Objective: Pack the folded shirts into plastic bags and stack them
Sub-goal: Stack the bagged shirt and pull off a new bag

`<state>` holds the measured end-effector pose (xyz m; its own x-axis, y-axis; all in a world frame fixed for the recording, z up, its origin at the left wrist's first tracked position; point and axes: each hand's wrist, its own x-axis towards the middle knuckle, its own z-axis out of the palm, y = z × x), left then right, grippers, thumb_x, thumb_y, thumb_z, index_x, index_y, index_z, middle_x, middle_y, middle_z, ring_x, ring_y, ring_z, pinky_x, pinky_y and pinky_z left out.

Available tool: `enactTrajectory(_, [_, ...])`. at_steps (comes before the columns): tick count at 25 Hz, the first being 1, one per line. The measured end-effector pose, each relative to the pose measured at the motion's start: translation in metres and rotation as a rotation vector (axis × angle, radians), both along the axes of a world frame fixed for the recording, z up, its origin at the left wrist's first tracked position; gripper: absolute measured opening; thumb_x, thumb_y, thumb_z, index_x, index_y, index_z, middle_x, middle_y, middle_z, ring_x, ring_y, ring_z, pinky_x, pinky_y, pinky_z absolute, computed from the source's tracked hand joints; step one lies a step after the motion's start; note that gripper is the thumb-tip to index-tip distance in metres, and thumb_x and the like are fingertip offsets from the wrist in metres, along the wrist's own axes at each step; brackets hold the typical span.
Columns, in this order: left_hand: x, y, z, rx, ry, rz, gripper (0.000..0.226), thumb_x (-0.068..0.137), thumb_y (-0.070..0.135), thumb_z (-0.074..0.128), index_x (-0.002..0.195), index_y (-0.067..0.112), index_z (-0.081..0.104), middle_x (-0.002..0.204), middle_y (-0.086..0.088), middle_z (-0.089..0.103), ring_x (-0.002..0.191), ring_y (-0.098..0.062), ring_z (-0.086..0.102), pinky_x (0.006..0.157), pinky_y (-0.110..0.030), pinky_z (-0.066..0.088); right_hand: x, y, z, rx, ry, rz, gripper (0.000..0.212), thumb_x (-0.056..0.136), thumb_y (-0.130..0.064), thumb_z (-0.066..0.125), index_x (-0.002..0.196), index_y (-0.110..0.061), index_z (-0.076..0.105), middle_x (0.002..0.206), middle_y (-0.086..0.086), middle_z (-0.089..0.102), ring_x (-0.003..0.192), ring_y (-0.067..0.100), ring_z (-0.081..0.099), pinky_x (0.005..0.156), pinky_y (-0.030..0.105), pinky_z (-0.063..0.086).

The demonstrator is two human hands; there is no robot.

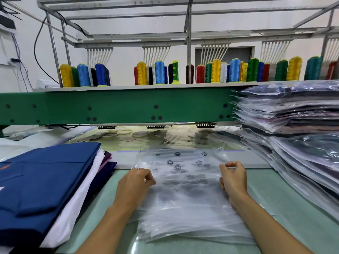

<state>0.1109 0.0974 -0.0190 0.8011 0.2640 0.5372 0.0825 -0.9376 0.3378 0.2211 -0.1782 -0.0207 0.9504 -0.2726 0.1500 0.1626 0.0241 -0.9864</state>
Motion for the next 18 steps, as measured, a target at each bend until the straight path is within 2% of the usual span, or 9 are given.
enactTrajectory(2, [-0.001,0.003,0.000,-0.009,0.009,0.019,0.031,0.081,0.046,0.080,0.070,0.028,0.057,0.072,0.017,0.058,0.073,-0.004,0.052,0.057,-0.023,0.036,-0.004,0.002,0.000,-0.226,-0.053,-0.049,0.013,0.092,-0.015,0.064,0.087,-0.015,0.053,0.080,0.008,0.060,0.068,0.027,0.055,0.065,0.042,0.048])
enactTrajectory(3, [0.000,0.004,0.000,0.001,0.009,0.011,0.042,0.078,0.052,0.081,0.067,0.025,0.050,0.067,0.014,0.055,0.068,-0.005,0.050,0.054,-0.024,0.035,-0.006,0.004,-0.001,-0.337,-0.087,-0.058,0.012,0.092,-0.018,0.066,0.087,-0.015,0.056,0.089,0.007,0.060,0.078,0.027,0.056,0.072,0.041,0.048])
enactTrajectory(6, [-0.003,-0.003,0.000,0.048,0.020,-0.076,0.060,0.080,0.072,0.064,0.063,0.020,0.039,0.060,0.006,0.052,0.057,-0.010,0.047,0.051,-0.025,0.037,-0.014,0.010,-0.004,-0.651,-0.228,-0.016,0.013,0.091,-0.034,0.069,0.089,-0.024,0.061,0.102,-0.001,0.053,0.101,0.019,0.048,0.083,0.035,0.041])
enactTrajectory(8, [-0.004,-0.007,0.001,0.068,0.009,-0.090,0.056,0.087,0.071,0.055,0.065,0.022,0.040,0.061,0.008,0.052,0.057,-0.010,0.047,0.054,-0.025,0.041,-0.018,0.013,-0.001,-0.825,-0.343,0.036,0.018,0.090,-0.048,0.065,0.088,-0.031,0.061,0.097,-0.011,0.058,0.100,0.012,0.048,0.088,0.035,0.037])
enactTrajectory(11, [-0.003,-0.008,0.003,0.031,-0.040,-0.060,0.033,0.094,0.053,0.063,0.078,0.029,0.047,0.071,0.015,0.057,0.067,-0.004,0.053,0.059,-0.027,0.046,-0.026,0.020,0.006,-0.946,-0.535,0.161,0.028,0.087,-0.060,0.063,0.089,-0.033,0.057,0.086,-0.019,0.064,0.086,0.003,0.057,0.088,0.030,0.034])
enactTrajectory(13, [-0.004,-0.009,0.006,-0.008,-0.085,-0.067,0.027,0.093,0.042,0.068,0.085,0.033,0.044,0.073,0.017,0.057,0.071,-0.004,0.056,0.059,-0.031,0.048,-0.031,0.027,0.007,-0.999,-0.650,0.188,0.023,0.089,-0.048,0.069,0.093,-0.030,0.055,0.083,-0.018,0.066,0.078,0.005,0.060,0.088,0.029,0.039])
enactTrajectory(15, [-0.004,-0.011,0.007,0.002,-0.140,-0.094,0.030,0.093,0.033,0.071,0.086,0.032,0.042,0.072,0.015,0.057,0.070,-0.008,0.058,0.056,-0.034,0.050,-0.032,0.031,0.006,-1.063,-0.726,0.138,0.019,0.089,-0.021,0.070,0.094,-0.026,0.052,0.079,-0.010,0.068,0.073,0.016,0.063,0.076,0.031,0.044])
enactTrajectory(18, [-0.004,-0.012,0.009,0.040,-0.239,-0.080,0.028,0.093,0.014,0.069,0.084,0.029,0.047,0.078,0.014,0.059,0.067,-0.014,0.056,0.050,-0.037,0.050,-0.031,0.031,0.008,-1.154,-0.749,0.152,0.045,0.070,0.013,0.056,0.093,-0.025,0.051,0.075,-0.003,0.065,0.069,0.027,0.055,0.066,0.029,0.031])
